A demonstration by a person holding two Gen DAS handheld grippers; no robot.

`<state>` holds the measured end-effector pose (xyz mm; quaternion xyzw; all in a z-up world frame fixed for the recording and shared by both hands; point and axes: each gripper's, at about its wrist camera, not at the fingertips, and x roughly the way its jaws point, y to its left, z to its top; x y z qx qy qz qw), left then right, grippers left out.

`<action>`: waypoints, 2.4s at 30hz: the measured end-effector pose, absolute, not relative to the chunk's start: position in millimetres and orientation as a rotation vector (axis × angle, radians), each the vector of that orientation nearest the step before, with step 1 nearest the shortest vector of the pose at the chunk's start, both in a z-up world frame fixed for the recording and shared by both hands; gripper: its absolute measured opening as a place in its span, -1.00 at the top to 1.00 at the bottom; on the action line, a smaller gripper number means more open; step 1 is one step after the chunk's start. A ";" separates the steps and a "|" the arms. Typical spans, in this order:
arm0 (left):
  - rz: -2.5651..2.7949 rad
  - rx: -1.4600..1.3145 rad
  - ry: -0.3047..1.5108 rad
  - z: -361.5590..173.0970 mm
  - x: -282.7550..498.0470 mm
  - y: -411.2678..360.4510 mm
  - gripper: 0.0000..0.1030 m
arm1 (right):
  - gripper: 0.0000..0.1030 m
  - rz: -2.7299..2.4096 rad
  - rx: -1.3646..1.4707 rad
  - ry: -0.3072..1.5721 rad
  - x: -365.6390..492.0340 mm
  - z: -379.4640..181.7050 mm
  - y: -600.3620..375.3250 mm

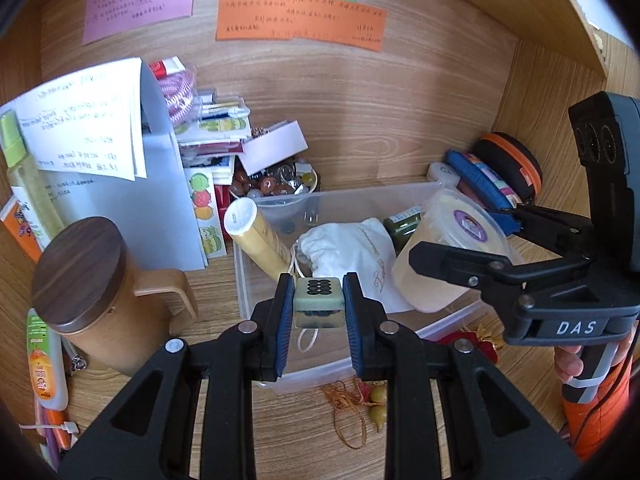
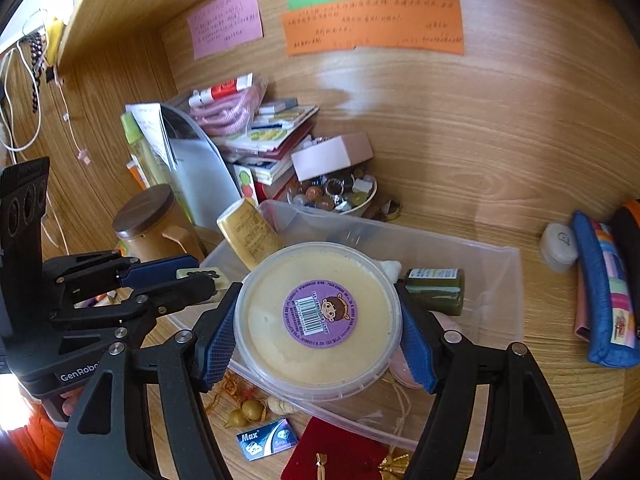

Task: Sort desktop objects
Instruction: 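Carry the cream jar and domino tile over the clear box with both grippers, then open the right gripper releasing the jar while the left releases the domino into the box, then grasp the red velvet pouch with the right gripper while the left grasps the gourd ornament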

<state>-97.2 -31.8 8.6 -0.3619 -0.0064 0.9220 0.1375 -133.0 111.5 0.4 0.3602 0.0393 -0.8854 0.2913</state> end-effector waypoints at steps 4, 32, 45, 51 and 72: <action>2.656 -1.072 -0.005 0.7 -103.0 -30.7 0.54 | -0.32 -2.339 0.982 0.113 -136.7 -8.9 107.2; 2.603 -1.160 0.059 -25.1 -120.3 -22.6 0.54 | -0.33 -2.264 0.953 0.149 -134.6 -22.4 95.2; 2.626 -1.166 0.077 -21.7 -115.3 -19.7 0.44 | -0.35 -2.284 0.927 0.126 -131.1 -10.7 102.4; 2.667 -1.114 0.104 -7.0 -98.9 -16.8 0.18 | -0.40 -2.321 0.890 0.139 -120.8 2.3 106.6; 2.821 -0.969 0.066 25.8 -40.0 -24.3 -0.57 | -0.59 -2.519 0.820 0.170 -60.9 13.9 165.4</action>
